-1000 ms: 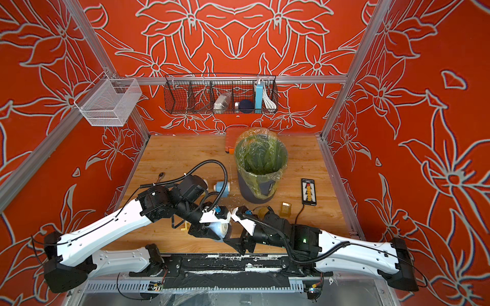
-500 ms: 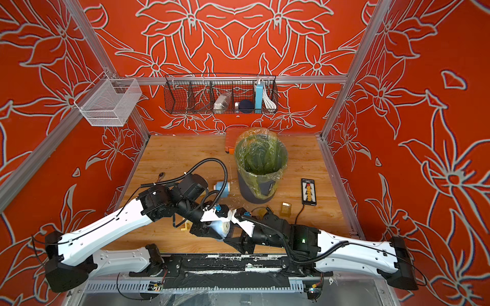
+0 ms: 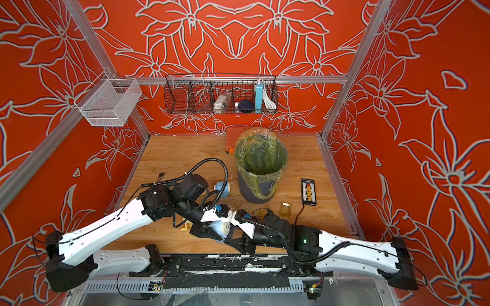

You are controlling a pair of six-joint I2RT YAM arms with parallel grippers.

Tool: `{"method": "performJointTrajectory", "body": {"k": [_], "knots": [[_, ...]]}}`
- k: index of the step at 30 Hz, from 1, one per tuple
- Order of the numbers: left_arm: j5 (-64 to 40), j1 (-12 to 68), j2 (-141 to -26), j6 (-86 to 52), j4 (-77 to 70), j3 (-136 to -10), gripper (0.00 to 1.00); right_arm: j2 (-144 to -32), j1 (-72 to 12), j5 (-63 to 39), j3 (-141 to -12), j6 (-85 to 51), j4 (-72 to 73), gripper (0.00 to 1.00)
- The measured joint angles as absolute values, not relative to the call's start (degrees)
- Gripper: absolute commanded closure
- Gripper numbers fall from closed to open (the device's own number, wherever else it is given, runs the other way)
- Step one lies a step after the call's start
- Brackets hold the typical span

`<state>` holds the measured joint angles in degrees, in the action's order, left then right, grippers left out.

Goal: Take out the pencil sharpener tray and clean the shavings
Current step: Open the container of the pencil sharpener.

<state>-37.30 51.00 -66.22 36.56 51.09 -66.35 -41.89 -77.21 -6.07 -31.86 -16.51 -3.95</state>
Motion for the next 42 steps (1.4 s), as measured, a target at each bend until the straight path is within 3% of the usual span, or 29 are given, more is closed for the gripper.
{"method": "performJointTrajectory", "body": {"k": [5, 31, 42], "knots": [[-37.4, 51.0, -66.2, 36.6, 51.1, -66.3, 1.0, -41.8, -77.2, -6.1, -31.9, -16.3, -4.1, 1.0], [-37.8, 51.0, -65.9, 38.3, 50.4, -62.8, 1.0, -36.6, -77.5, -6.5, -31.0, -16.0, -9.6, 1.0], [-36.1, 50.8, -65.6, 38.8, 52.7, -60.9, 1.0, -25.4, -77.4, -3.4, -29.5, -17.3, -13.5, 1.0]]}}
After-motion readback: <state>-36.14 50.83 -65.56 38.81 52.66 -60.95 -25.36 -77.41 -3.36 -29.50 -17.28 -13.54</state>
